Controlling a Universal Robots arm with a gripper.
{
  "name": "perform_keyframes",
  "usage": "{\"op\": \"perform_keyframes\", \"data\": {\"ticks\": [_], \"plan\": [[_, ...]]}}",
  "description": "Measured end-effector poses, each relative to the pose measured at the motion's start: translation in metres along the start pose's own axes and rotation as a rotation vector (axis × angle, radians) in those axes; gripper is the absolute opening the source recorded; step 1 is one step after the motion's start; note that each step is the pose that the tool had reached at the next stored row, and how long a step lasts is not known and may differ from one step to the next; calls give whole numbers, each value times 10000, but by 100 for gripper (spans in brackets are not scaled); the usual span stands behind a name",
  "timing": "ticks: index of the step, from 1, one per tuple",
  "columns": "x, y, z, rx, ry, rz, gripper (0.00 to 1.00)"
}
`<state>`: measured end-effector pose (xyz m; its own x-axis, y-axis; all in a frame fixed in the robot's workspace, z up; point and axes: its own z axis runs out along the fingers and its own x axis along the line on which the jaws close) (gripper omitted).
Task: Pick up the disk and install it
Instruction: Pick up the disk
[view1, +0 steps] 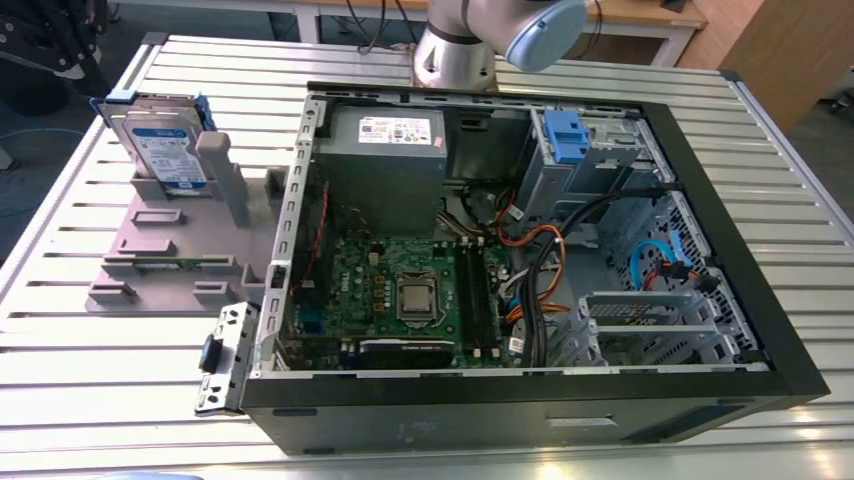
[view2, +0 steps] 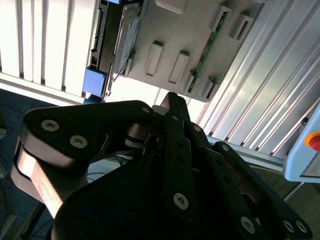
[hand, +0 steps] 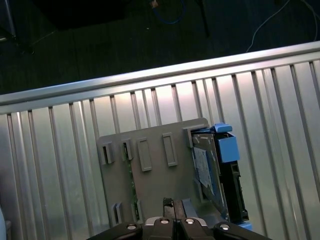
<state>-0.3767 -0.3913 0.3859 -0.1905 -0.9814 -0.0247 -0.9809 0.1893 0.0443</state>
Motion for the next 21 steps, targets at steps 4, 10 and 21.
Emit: {"op": "perform_keyframes", "data": {"ticks": [4, 10, 21], "plan": [[0, 0, 0, -1, 1, -25, 11], [0, 0, 0, -1, 2, -63, 11], [0, 0, 0, -4, 6, -134, 11]]}}
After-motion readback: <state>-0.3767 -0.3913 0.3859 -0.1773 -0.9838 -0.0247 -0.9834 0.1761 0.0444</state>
